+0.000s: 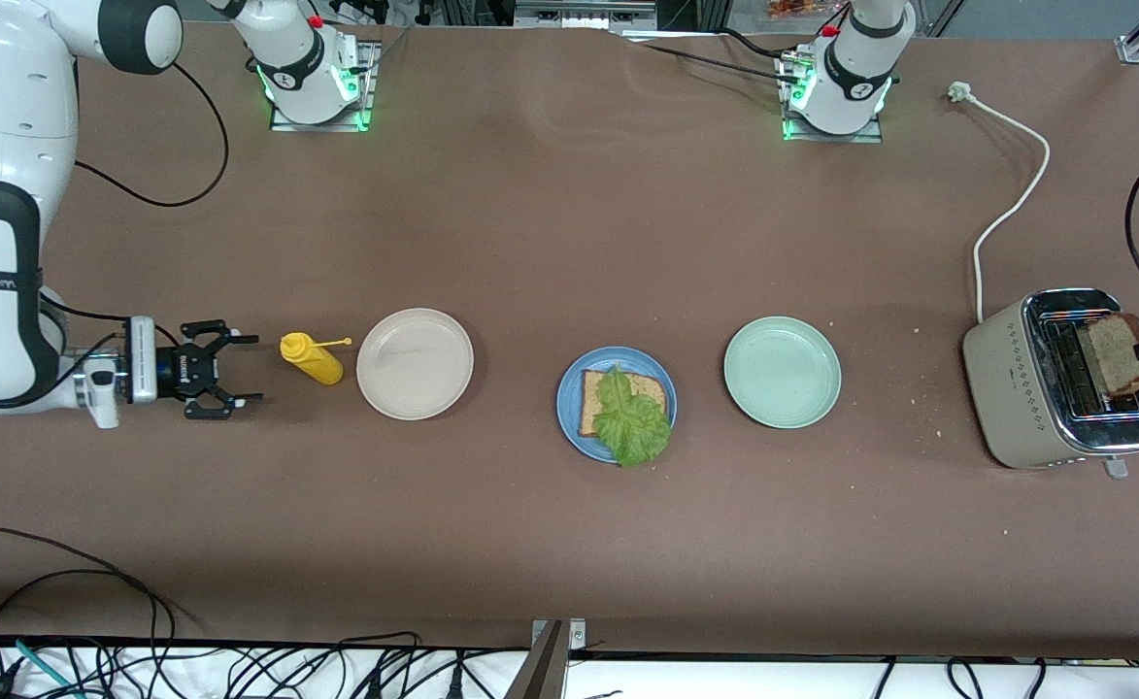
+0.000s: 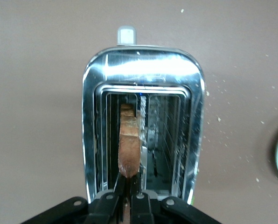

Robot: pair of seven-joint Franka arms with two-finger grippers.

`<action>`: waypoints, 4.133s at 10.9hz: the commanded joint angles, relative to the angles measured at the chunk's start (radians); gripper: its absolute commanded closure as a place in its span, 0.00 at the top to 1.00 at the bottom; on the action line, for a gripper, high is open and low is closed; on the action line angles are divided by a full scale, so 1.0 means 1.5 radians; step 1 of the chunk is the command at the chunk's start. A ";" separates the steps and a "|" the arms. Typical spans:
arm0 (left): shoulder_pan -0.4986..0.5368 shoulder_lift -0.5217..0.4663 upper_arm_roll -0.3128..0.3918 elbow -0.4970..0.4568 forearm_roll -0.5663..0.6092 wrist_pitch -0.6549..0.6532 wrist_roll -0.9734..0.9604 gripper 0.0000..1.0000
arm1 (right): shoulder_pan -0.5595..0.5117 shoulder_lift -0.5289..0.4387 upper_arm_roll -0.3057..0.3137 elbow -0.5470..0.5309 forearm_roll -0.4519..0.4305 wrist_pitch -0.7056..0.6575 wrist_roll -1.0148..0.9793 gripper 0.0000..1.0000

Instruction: Make sandwich in blue plate with both arms

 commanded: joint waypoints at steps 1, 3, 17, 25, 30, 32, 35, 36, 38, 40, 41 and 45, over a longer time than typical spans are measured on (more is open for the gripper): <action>0.005 -0.069 -0.011 0.012 0.001 -0.088 0.018 0.00 | -0.001 -0.030 -0.022 0.043 -0.066 -0.011 0.103 1.00; 0.001 -0.073 -0.010 0.081 0.001 -0.171 0.017 0.00 | 0.000 -0.080 -0.026 0.048 -0.120 -0.021 0.248 1.00; -0.154 0.011 -0.028 0.115 -0.224 -0.217 -0.092 0.00 | 0.058 -0.259 0.042 0.165 -0.473 -0.140 0.882 1.00; -0.385 0.110 -0.026 0.088 -0.462 -0.074 -0.195 0.00 | 0.021 -0.597 0.209 -0.228 -0.698 0.094 1.458 1.00; -0.460 0.193 -0.026 0.097 -0.599 0.078 -0.195 0.00 | 0.021 -0.600 0.206 -0.104 -0.718 -0.024 1.489 1.00; -0.480 0.214 -0.026 0.097 -0.599 0.127 -0.194 0.00 | 0.021 -0.597 0.205 -0.084 -0.729 -0.024 1.497 1.00; -0.491 0.241 -0.026 0.098 -0.603 0.182 -0.191 0.00 | 0.021 -0.567 0.196 -0.063 -0.727 -0.024 1.499 1.00; -0.491 0.248 -0.026 0.098 -0.609 0.184 -0.187 0.00 | 0.020 -0.566 0.196 -0.061 -0.727 -0.024 1.500 1.00; -0.488 0.252 -0.025 0.095 -0.607 0.184 -0.185 0.05 | 0.013 -0.566 0.192 -0.056 -0.727 -0.024 1.498 1.00; -0.474 0.259 -0.022 0.087 -0.607 0.185 -0.173 0.76 | 0.015 -0.567 0.191 -0.055 -0.727 -0.025 1.504 1.00; -0.470 0.269 -0.013 0.086 -0.601 0.187 -0.150 1.00 | 0.015 -0.568 0.190 -0.045 -0.727 -0.024 1.519 1.00; -0.435 0.267 0.000 0.058 -0.596 0.187 -0.075 1.00 | 0.016 -0.573 0.190 -0.024 -0.728 -0.025 1.520 1.00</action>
